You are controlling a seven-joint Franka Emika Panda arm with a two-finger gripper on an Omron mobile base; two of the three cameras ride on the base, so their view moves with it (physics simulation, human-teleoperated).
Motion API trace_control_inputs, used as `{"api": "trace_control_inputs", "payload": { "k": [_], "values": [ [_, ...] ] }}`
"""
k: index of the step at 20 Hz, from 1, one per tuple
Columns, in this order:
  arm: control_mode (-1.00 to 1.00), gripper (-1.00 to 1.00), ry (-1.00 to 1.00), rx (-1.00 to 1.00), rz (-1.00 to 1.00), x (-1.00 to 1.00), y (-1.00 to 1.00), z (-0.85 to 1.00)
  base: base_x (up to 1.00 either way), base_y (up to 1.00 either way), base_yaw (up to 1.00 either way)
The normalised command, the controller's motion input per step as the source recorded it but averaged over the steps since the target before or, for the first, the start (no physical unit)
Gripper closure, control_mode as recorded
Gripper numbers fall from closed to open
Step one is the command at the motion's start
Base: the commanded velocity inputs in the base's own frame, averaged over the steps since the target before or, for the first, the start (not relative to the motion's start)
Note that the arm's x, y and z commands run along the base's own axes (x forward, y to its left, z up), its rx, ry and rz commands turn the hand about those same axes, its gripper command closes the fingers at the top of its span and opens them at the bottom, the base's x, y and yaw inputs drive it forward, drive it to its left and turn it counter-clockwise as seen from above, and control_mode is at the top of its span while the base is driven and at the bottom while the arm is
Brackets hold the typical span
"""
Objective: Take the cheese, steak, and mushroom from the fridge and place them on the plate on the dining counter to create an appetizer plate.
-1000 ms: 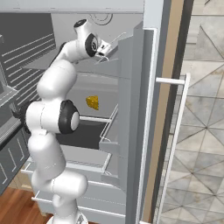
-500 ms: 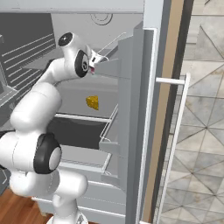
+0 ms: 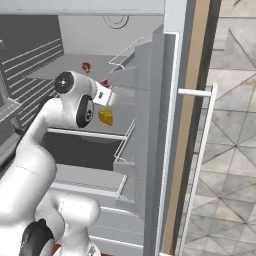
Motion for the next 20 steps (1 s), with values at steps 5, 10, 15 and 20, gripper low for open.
{"api": "trace_control_inputs", "payload": {
  "k": [5, 10, 15, 20],
  "values": [
    [-1.00, 1.00, 0.00, -0.05, 0.27, -1.00, 0.20, 0.13, 0.00, 0.00, 0.00],
    [1.00, 1.00, -0.01, -0.04, 0.25, -0.78, 0.29, 0.00, -0.19, 0.11, 0.06],
    [1.00, 1.00, 0.00, 0.00, 0.00, 0.00, 0.00, 0.00, -0.97, 0.54, 0.24],
    [1.00, 1.00, 0.00, 0.00, 0.00, 0.00, 0.00, 0.00, -1.00, 0.41, 0.23]
  ]
}}
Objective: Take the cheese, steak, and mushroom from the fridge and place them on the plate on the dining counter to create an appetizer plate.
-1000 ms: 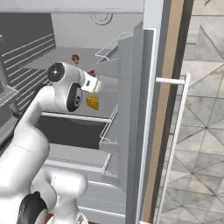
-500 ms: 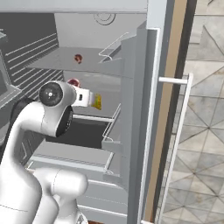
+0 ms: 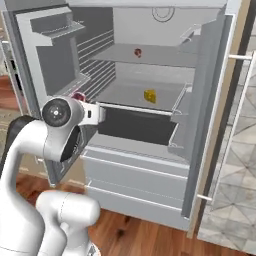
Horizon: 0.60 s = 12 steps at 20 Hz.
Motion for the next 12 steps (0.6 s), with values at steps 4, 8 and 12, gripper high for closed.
{"api": "trace_control_inputs", "payload": {
  "k": [4, 8, 12],
  "values": [
    [1.00, 1.00, 0.00, 0.00, 0.00, 0.00, 0.00, 0.00, -0.95, 0.59, 0.52],
    [1.00, 1.00, 0.00, 0.00, 0.00, 0.00, 0.00, 0.00, -0.28, 0.50, 0.85],
    [1.00, 1.00, 0.00, 0.00, 0.00, 0.00, 0.00, 0.00, -0.12, 0.70, 0.81]
  ]
}}
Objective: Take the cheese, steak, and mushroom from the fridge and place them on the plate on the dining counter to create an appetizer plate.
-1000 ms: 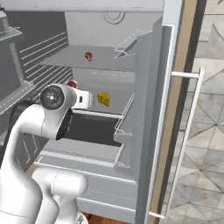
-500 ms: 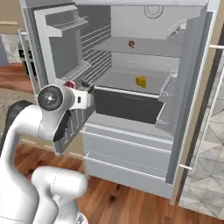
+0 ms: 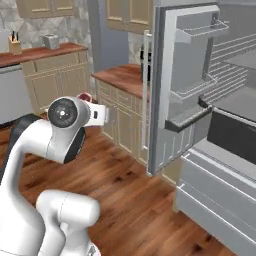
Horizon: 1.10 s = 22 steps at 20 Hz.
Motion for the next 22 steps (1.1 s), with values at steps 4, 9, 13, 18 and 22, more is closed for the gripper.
{"api": "trace_control_inputs", "payload": {
  "k": [4, 9, 13, 18, 22],
  "values": [
    [1.00, 1.00, 0.00, 0.00, 0.00, 0.00, 0.00, 0.00, 0.00, 0.90, 0.70],
    [1.00, 1.00, 0.00, 0.00, 0.00, 0.00, 0.00, 0.00, 0.72, 0.70, 0.50],
    [1.00, 1.00, 0.00, 0.00, 0.00, 0.00, 0.00, 0.00, 1.00, 0.63, 0.27],
    [1.00, 1.00, 0.00, 0.00, 0.00, 0.00, 0.00, 0.00, 1.00, 0.70, 0.09],
    [1.00, 1.00, 0.00, 0.00, 0.00, 0.00, 0.00, 0.00, 1.00, 0.47, 0.31]
  ]
}}
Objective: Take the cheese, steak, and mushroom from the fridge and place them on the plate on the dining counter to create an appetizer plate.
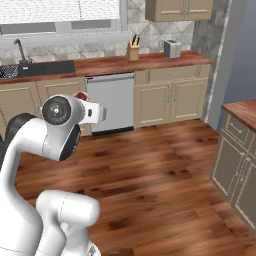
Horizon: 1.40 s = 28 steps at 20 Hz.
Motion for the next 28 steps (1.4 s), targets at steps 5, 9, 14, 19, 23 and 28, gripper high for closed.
{"api": "trace_control_inputs", "payload": {
  "k": [5, 9, 14, 19, 23, 28],
  "values": [
    [1.00, 1.00, 0.00, 0.00, 0.00, 0.00, 0.00, 0.00, 1.00, 0.76, 0.33],
    [1.00, 1.00, 0.00, 0.00, 0.00, 0.00, 0.00, 0.00, 1.00, 1.00, 0.14],
    [1.00, 1.00, 0.00, 0.00, 0.00, 0.00, 0.00, 0.00, 0.48, 0.89, 0.58],
    [1.00, 1.00, 0.00, 0.00, 0.00, 0.00, 0.00, 0.00, 0.03, 0.41, 0.91],
    [1.00, 1.00, 0.00, 0.00, 0.00, 0.00, 0.00, 0.00, 0.07, 0.05, 1.00],
    [1.00, 1.00, 0.00, 0.00, 0.00, 0.00, 0.00, 0.00, 0.94, -0.41, 0.77]
  ]
}}
